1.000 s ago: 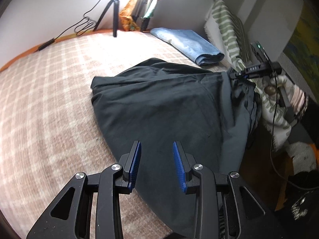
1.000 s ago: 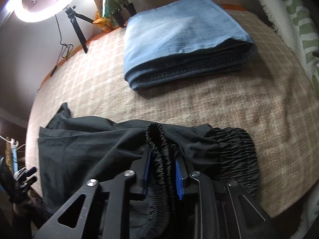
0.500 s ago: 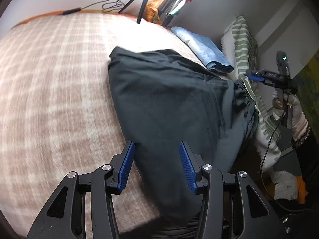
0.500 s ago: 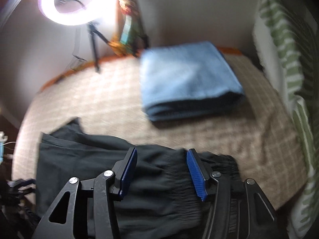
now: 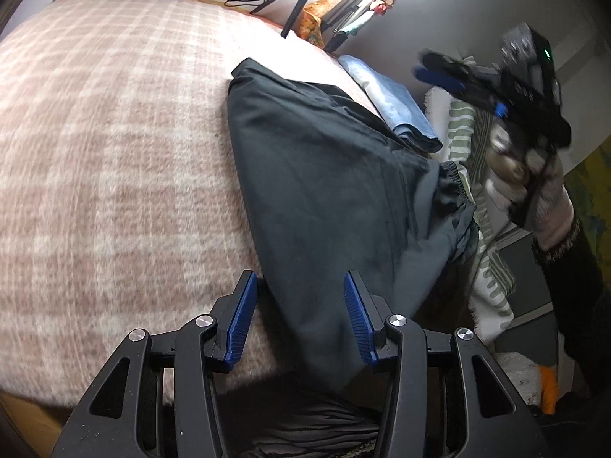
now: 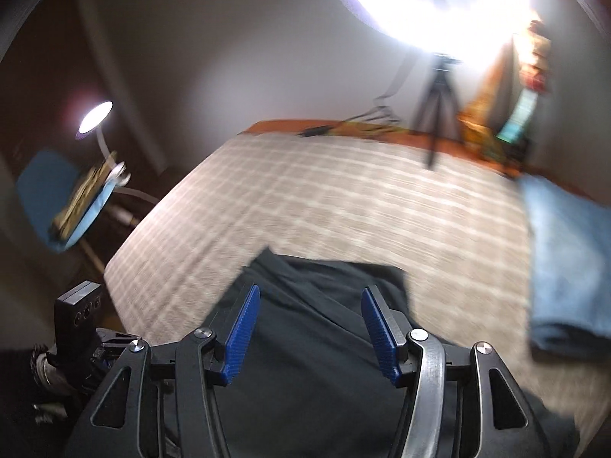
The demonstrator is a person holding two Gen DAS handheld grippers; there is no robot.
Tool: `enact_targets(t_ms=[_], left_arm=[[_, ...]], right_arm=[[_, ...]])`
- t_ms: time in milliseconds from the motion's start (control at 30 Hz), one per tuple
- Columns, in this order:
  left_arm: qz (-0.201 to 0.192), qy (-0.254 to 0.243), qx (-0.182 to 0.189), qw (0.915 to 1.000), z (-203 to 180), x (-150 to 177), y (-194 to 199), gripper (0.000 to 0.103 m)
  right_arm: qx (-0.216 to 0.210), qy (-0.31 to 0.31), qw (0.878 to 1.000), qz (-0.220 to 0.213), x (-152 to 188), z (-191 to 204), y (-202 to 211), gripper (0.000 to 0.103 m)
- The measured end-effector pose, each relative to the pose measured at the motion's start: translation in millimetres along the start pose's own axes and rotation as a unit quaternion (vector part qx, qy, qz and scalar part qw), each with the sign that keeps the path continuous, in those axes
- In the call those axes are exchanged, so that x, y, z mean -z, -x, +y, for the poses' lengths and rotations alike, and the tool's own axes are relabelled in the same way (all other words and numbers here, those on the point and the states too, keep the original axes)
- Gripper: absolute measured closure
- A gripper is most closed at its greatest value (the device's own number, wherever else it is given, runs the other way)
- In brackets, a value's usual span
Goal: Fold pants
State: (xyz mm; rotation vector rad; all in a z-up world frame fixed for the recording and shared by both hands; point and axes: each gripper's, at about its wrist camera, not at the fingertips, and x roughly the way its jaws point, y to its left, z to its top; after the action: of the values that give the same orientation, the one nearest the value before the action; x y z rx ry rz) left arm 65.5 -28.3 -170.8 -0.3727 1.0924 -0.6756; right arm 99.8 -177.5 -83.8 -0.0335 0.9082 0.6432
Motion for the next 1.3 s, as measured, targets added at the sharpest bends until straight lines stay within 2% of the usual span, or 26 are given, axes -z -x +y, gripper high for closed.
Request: enact_targets(t_ms=[167, 300, 433, 600, 733, 767, 800, 833, 867, 900, 967, 1067, 1167, 1233, 1267, 1300], left_arm=[[0.0, 0.008, 0.017, 0.9998, 0.9, 7.1, 1.8, 0.058], [-0.004, 0.01, 0.023, 0.9997, 1.4, 8.2, 3.1, 0.058], [-0.006, 0.009, 0.026, 0.9996, 5.3, 9.4, 4.9, 0.058], [-0.009, 0.013, 0.037, 0.9992, 10.8, 8.5, 5.4, 0.058], [-0.012, 0.015, 0.043, 0.9989, 14.9, 7.9, 6.8, 0.058], [-0.013, 0.016, 0.044, 0.9988, 15.9, 7.5, 7.3, 0.058], [-0.015, 0.017, 0.044, 0.9988, 16.6, 7.0, 7.6, 0.058], [-0.016, 0.018, 0.044, 0.9987, 17.4, 6.3, 7.9, 0.058], [-0.017, 0.02, 0.045, 0.9986, 18.0, 6.7, 8.6, 0.058], [-0.018, 0.022, 0.045, 0.9986, 18.3, 6.0, 8.5, 0.058], [-0.019, 0.023, 0.044, 0.9986, 18.0, 4.7, 7.5, 0.057], [-0.024, 0.023, 0.048, 0.9983, 16.3, 1.6, 5.0, 0.051], [-0.03, 0.018, 0.056, 0.9978, 12.3, -1.1, 0.1, 0.051], [-0.032, 0.021, 0.082, 0.9959, 9.9, -1.1, -4.6, 0.061], [-0.033, 0.019, 0.087, 0.9955, 8.5, -0.5, -5.7, 0.08], [-0.038, 0.014, 0.084, 0.9956, 5.5, 0.4, -5.4, 0.085]], right_arm=[[-0.042, 0.025, 0.998, 0.038, -17.5, 21.8, -46.2, 0.045], [-0.079, 0.045, 0.992, 0.093, -30.8, 43.8, -88.5, 0.053], [-0.094, 0.086, 0.981, 0.147, -39.2, 67.4, -131.7, 0.063], [-0.06, 0.146, 0.963, 0.217, -40.6, 90.7, -175.2, 0.063], [-0.009, 0.186, 0.946, 0.267, -37.0, 97.0, -196.3, 0.069], [0.002, 0.196, 0.941, 0.276, -34.7, 98.3, -199.6, 0.072], [0.01, 0.201, 0.938, 0.281, -33.1, 99.2, -201.3, 0.082], [0.016, 0.204, 0.937, 0.284, -31.3, 100.4, -202.6, 0.088], [0.015, 0.203, 0.937, 0.283, -30.5, 101.8, -201.7, 0.099], [0.015, 0.201, 0.94, 0.276, -30.9, 102.8, -198.8, 0.103], [0.014, 0.177, 0.951, 0.254, -35.1, 100.8, -186.2, 0.103], [-0.013, 0.117, 0.97, 0.211, -51.8, 85.6, -155.5, 0.103], [-0.042, 0.063, 0.981, 0.178, -58.7, 66.1, -128.9, 0.103], [-0.052, 0.025, 0.985, 0.165, -59.2, 51.0, -122.1, 0.103], [-0.05, 0.012, 0.986, 0.161, -59.5, 45.6, -122.7, 0.103], [-0.042, -0.001, 0.987, 0.155, -58.4, 40.3, -124.6, 0.103]])
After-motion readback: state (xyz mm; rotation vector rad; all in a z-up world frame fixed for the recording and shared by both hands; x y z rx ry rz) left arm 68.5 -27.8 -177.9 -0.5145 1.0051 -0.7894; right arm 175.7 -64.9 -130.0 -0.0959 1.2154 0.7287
